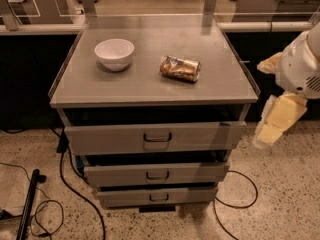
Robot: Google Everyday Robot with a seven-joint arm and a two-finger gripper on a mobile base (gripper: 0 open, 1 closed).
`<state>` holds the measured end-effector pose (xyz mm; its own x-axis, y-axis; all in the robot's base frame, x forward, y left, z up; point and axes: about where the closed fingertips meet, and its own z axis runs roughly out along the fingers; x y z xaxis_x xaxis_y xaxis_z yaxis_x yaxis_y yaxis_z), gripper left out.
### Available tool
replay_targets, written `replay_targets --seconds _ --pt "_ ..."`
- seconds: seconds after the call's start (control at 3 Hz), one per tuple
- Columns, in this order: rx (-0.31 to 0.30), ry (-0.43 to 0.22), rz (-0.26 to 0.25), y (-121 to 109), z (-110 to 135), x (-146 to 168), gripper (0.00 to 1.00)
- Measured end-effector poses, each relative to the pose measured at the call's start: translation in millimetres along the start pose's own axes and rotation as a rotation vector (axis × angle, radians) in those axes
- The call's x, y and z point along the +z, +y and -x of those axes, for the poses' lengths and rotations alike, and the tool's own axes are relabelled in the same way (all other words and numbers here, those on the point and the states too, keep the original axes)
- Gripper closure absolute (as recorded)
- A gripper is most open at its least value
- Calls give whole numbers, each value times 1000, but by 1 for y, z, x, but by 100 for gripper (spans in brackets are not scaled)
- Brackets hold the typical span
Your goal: Open middle drawer
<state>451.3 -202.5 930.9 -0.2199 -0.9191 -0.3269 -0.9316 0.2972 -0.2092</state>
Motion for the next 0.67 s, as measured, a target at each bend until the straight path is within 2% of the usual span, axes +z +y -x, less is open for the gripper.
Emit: replay_targets --seconds 0.33,0.67 --pt "32 -97 6 6 -11 38 0" --pt "50 -221 -74 12 -40 92 0"
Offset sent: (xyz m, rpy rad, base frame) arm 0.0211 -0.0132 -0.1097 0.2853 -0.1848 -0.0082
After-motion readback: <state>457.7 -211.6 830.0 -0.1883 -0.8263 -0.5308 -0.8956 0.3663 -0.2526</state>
